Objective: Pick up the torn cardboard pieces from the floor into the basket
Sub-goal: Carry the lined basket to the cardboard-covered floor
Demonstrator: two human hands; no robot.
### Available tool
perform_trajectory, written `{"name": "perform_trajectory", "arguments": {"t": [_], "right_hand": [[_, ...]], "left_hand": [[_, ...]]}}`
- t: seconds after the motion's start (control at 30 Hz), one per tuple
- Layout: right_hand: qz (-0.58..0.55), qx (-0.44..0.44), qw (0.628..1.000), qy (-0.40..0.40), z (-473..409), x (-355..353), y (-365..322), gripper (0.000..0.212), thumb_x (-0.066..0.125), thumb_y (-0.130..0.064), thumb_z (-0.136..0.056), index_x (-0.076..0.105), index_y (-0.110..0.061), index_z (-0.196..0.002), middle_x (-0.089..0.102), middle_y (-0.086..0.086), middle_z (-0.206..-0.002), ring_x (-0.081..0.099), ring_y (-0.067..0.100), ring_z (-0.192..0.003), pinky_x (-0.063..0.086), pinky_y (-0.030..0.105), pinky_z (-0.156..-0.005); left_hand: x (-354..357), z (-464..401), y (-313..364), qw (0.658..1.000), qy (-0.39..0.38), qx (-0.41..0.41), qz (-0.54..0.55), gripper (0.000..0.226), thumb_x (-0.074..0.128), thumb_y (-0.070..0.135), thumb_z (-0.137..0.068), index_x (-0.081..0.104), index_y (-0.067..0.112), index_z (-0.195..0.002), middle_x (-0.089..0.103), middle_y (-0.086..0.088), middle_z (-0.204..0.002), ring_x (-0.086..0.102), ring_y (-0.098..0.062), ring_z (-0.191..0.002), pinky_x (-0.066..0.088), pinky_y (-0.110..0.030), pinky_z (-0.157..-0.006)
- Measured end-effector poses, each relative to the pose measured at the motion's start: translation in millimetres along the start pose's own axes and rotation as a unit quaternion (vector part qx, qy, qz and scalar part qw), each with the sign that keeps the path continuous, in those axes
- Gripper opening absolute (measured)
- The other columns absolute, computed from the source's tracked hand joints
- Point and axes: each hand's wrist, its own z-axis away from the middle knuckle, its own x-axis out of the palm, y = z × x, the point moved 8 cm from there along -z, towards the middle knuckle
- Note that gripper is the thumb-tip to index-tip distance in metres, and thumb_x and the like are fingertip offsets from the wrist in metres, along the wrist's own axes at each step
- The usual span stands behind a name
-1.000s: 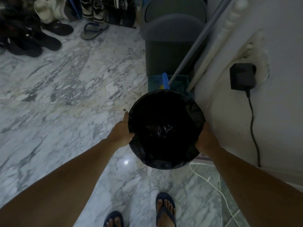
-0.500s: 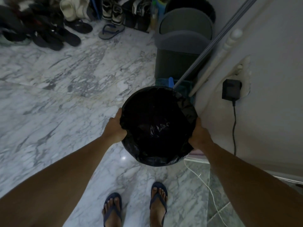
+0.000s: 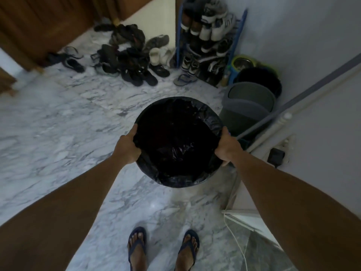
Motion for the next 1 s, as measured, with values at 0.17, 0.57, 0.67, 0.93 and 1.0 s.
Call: {"name": "perform_trajectory", "arguments": {"t": [0.17,0.57,0.67,0.93,1.0], "right_hand": [[0.004,-0.043,0.999,-0.021,29,-34,-82,0.088,0.055,0.0,-0.092,-0.001,-0.023,-0.155,0.051,0.025,-0.132,0.064,0.038,-0.072,0.061,0.046,-0.059],[0.105,-0.235,0.966,0.008,125,-20,-346,0.085,0.056,-0.008,-0.092,0.002,-0.02,-0.157,0.061,0.018,-0.107,0.059,0.029,-0.071,0.052,0.039,-0.056],[0.105,-0.266,0.958,-0.013,169,4,-420,0.09,0.057,-0.007,-0.092,-0.004,-0.024,-0.156,0.058,0.021,-0.123,0.066,0.036,-0.086,0.059,0.049,-0.075],[0.133,-0.374,0.917,-0.043,293,96,-600,0.083,0.052,-0.009,-0.089,0.009,-0.036,-0.155,0.041,0.013,-0.149,0.066,0.036,-0.084,0.062,0.043,-0.06],[0.139,-0.402,0.904,-0.049,322,123,-638,0.081,0.05,-0.011,-0.088,0.013,-0.037,-0.155,0.04,0.011,-0.15,0.066,0.035,-0.083,0.062,0.041,-0.058]], "left_hand": [[-82,39,-19,0.997,0.065,-0.012,0.047,0.089,0.06,0.006,-0.088,0.003,0.021,-0.154,0.056,-0.022,-0.131,0.054,-0.04,-0.117,0.044,-0.038,-0.09],[-276,158,-162,0.97,0.197,-0.092,0.105,0.087,0.065,0.024,-0.084,0.013,0.032,-0.153,0.055,-0.01,-0.137,0.053,-0.035,-0.12,0.044,-0.037,-0.093],[-322,204,-219,0.957,0.228,-0.126,0.125,0.087,0.064,0.022,-0.08,0.017,0.033,-0.152,0.056,-0.009,-0.135,0.053,-0.036,-0.12,0.045,-0.038,-0.092],[-407,330,-373,0.913,0.306,-0.213,0.166,0.088,0.06,0.011,-0.077,0.02,0.037,-0.151,0.06,-0.012,-0.126,0.056,-0.035,-0.113,0.046,-0.032,-0.088],[-423,363,-408,0.901,0.321,-0.238,0.169,0.089,0.06,0.012,-0.075,0.02,0.037,-0.151,0.061,-0.013,-0.125,0.056,-0.036,-0.113,0.048,-0.034,-0.091]]}}
